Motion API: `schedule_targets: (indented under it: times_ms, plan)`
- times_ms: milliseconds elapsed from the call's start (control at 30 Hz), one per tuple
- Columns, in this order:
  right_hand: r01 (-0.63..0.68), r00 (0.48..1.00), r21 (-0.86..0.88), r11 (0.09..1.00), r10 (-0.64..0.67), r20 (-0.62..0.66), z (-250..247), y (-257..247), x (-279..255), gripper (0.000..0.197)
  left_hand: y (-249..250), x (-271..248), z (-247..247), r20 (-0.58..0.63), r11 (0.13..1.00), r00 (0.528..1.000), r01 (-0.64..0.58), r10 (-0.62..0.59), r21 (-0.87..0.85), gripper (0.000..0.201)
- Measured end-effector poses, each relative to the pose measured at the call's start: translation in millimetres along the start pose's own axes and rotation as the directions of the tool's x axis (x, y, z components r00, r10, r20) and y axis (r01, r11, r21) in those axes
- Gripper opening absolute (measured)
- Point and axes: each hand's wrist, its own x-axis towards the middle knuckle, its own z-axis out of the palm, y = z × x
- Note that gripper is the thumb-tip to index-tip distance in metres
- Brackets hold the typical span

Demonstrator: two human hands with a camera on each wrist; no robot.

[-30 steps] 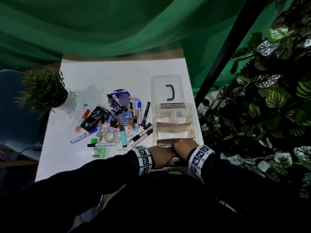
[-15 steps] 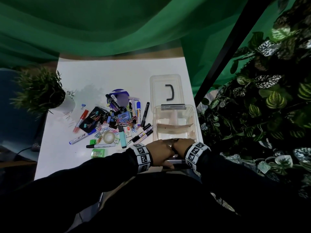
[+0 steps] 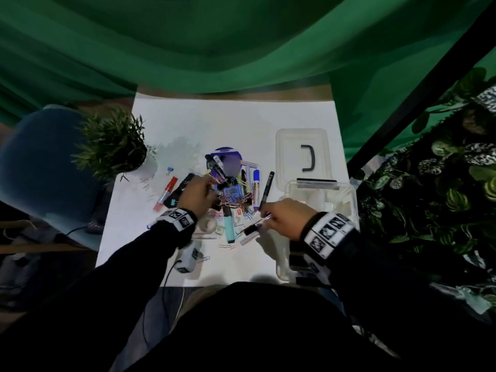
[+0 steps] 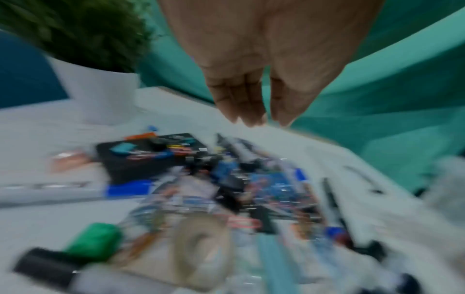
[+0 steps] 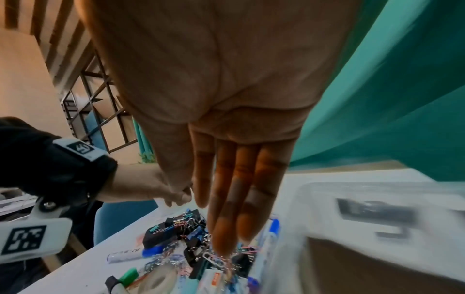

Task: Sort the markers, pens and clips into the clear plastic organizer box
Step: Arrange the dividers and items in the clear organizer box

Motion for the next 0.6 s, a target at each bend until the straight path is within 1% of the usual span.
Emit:
schedule_targets:
  times_ms: [33,100,167,200,233,300,367,433,467,533,600]
  plan:
    - [0.011,1.000,0.014,1.000,-0.011,0.004,4,-10,19,0.023,-27,6,0,-0.028,0.994,0.997,0.070,-0.068,0.088,0.032]
    - [0.041,0.999,0.027,0.999,-0.041,0.023,13,-33,56,0.024,-68,10,1,-0.026,0.955,0.978,0.206,-0.205,0.212,0.063]
    - [0.045,0.997,0.042,0.998,-0.048,0.065,23,-51,90,0.023,-96,10,3,0.012,0.920,0.960,0.266,-0.281,0.288,0.093]
    - [0.044,0.995,0.045,0.998,-0.048,0.092,29,-58,104,0.023,-105,11,5,0.023,0.910,0.955,0.273,-0.294,0.312,0.099]
    - [0.038,0.993,0.045,0.998,-0.043,0.114,35,-64,117,0.023,-112,11,6,0.035,0.908,0.954,0.271,-0.297,0.321,0.099]
    - [0.016,0.991,0.042,0.999,-0.022,0.133,45,-73,138,0.024,-122,13,7,0.048,0.915,0.962,0.241,-0.270,0.322,0.087]
    - [0.002,0.993,0.055,0.998,-0.008,0.114,52,-78,151,0.023,-128,13,3,0.031,0.933,0.972,0.216,-0.234,0.289,0.078]
    - [-0.008,0.999,0.088,0.996,0.005,0.038,58,-81,162,0.026,-130,9,-7,0.006,0.965,0.979,0.198,-0.202,0.172,0.079]
    - [-0.014,1.000,0.109,0.994,0.017,-0.024,61,-83,167,0.030,-130,6,-15,-0.003,0.980,0.983,0.185,-0.185,0.074,0.080]
    - [-0.008,0.987,0.131,0.991,0.029,-0.157,65,-90,175,0.047,-131,-1,-30,-0.004,0.985,0.991,0.134,-0.136,-0.106,0.078]
    - [0.057,0.975,0.135,0.989,-0.026,-0.222,68,-99,184,0.060,-131,-6,-43,0.008,0.980,0.997,0.074,-0.074,-0.184,0.076]
